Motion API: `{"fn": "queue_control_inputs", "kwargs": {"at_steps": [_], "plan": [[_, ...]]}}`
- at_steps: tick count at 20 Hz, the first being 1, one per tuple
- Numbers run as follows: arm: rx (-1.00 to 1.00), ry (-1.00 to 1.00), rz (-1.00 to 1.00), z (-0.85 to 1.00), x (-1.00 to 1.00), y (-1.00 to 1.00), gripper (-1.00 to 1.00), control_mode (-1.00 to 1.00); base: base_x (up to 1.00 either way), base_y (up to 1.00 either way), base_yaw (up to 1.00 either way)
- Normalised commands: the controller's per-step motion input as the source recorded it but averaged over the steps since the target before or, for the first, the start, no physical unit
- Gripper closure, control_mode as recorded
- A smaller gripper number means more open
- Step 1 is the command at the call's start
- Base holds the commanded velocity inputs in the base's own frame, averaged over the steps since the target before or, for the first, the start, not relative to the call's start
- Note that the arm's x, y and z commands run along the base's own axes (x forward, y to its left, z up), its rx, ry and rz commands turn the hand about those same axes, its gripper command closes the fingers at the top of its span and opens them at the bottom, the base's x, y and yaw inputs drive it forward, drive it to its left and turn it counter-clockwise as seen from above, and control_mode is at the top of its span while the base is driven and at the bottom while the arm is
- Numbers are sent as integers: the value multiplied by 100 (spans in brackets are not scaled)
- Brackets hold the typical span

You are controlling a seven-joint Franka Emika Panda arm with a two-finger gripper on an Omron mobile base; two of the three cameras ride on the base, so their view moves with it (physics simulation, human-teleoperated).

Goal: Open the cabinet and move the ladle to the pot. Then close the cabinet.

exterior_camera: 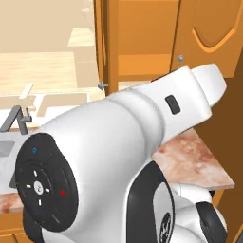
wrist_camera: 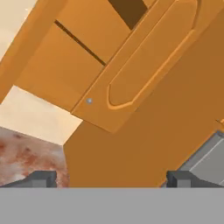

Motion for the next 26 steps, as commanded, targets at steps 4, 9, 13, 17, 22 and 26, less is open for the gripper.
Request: {"fn": "queue_control_inputs", "kwargs": {"at_steps": [4, 9, 13, 17, 22, 26], "plan": [[-1, -16, -18, -39, 34, 7, -100, -100, 0, 0, 0], [0, -10, -16, -25, 51, 21, -100, -100, 0, 0, 0], [0, -12, -12, -15, 45, 29, -100, -100, 0, 0, 0], [0, -14, -6, -5, 43, 42, -100, -100, 0, 0, 0], [1, -16, 0, -3, 62, 39, -100, -100, 0, 0, 0], [1, -15, 0, -11, 70, 33, -100, -100, 0, 0, 0]]}}
